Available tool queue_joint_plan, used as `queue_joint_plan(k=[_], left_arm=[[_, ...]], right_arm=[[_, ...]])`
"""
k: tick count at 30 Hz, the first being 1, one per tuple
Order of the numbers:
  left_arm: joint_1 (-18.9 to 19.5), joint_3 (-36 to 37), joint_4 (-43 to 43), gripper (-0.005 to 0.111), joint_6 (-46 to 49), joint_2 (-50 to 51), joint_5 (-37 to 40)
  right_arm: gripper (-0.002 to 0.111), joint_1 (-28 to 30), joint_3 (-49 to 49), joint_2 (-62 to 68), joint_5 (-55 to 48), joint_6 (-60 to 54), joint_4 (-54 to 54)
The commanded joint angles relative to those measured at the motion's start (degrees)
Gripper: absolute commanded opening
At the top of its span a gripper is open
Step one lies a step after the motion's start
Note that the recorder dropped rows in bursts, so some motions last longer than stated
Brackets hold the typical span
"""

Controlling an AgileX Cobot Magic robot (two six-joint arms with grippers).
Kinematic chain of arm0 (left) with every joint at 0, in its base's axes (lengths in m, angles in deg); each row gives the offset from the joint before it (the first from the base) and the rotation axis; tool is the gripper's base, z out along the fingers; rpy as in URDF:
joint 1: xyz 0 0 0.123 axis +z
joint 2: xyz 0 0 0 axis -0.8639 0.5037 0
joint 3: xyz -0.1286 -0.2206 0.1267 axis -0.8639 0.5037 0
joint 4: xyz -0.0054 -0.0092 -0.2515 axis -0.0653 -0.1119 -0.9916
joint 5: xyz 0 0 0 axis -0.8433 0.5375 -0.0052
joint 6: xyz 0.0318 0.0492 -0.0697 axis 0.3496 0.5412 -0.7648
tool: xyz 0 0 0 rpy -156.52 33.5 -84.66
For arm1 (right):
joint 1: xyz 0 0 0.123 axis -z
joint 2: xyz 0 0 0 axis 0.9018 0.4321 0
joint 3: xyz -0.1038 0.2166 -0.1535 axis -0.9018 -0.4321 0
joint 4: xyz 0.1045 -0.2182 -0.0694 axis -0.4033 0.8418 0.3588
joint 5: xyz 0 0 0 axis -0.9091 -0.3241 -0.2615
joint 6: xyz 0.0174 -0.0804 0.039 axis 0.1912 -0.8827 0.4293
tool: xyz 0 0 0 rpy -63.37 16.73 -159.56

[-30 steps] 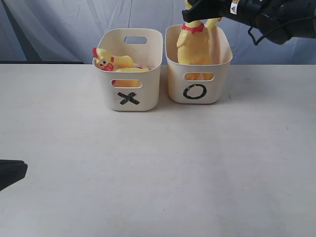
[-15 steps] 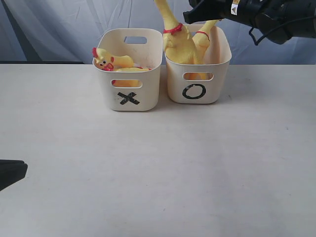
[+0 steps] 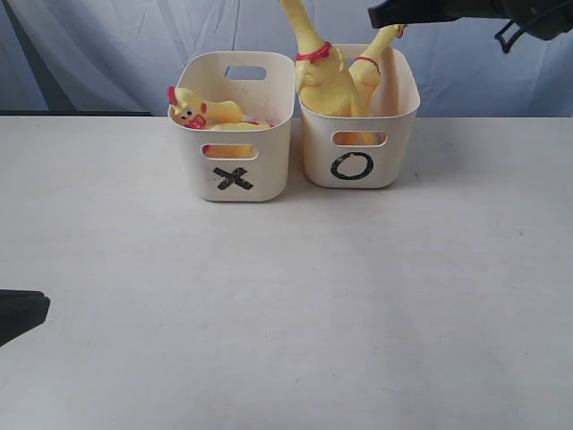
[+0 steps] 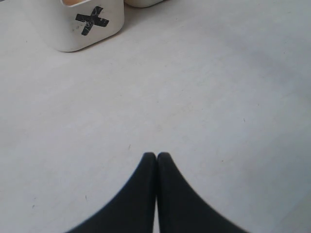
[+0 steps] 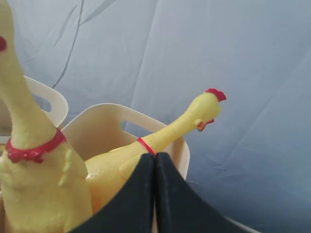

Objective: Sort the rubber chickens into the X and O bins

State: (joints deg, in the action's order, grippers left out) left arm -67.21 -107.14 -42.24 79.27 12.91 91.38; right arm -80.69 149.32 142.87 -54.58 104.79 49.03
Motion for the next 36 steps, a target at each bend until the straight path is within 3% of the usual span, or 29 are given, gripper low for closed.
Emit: queue_joint_plan(k=[1, 11, 21, 28, 36], left_arm=[[-0.09, 0.23, -0.23, 0.0, -0.32, -0.34, -0.06], [-0.09, 0.23, 0.39, 0.0, -0.32, -0.34, -0.85], [-0.09, 0.23, 0.39, 0.0, -0.11, -0.34, -1.92], [-0.09, 0.23, 0.51, 0.0, -0.11, -0.34, -3.08], [-0.09, 0.23, 1.15, 0.0, -0.11, -0.34, -3.25]], right_arm=[[-0.001, 0.21, -2.4, -3.54, -1.24, -0.36, -2.24], [-0.001, 0.21, -22.72, -14.14, 14.49, -0.36, -1.35], [-0.001, 0.21, -45.05, -27.4, 38.16, 0.14, 0.19], [-0.001, 0.21, -53.78, -34.91, 39.1, 4.67, 0.19], [-0.001, 0.21, -54.84, -38.85, 36.88, 4.67, 0.19]])
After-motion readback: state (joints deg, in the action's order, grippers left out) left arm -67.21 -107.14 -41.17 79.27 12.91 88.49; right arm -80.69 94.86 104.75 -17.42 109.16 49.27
